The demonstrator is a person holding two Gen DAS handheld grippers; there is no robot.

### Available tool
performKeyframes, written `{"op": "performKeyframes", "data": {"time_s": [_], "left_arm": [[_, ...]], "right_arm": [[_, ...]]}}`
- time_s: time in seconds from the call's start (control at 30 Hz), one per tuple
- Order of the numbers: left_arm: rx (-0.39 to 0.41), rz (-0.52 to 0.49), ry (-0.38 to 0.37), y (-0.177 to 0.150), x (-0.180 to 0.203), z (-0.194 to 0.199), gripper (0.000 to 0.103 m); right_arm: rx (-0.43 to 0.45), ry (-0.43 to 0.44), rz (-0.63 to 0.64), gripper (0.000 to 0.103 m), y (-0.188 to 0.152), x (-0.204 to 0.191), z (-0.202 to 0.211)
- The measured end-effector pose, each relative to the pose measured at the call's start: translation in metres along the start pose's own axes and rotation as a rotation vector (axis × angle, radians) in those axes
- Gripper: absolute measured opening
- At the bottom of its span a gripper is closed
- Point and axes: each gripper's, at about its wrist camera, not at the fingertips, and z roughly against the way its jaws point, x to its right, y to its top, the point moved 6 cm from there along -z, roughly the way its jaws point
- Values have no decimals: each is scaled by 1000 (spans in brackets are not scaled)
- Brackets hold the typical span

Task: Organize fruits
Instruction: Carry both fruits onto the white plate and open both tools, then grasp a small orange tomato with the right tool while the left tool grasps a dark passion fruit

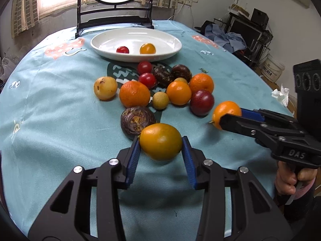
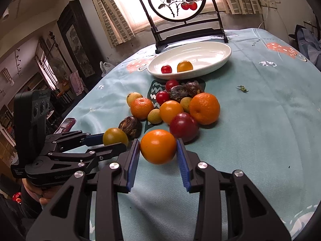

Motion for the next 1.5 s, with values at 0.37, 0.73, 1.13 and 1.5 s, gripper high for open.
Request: {"op": "performKeyframes", "data": {"time_s": [0.37, 0.73, 1.13, 1.5], "left_arm": [[132, 55, -4, 102, -23, 0, 42], [53, 208, 152, 189, -95, -90, 42], [51, 202, 207, 190, -105, -96, 76], [127, 172, 224, 138, -85, -32, 94]], "right_arm": [[120, -32, 41, 38, 81, 7, -5], [51, -150, -14, 37, 171, 76, -102], [8, -161, -4, 62, 173, 82, -115], [15, -98, -33, 62, 133, 63, -66]]}}
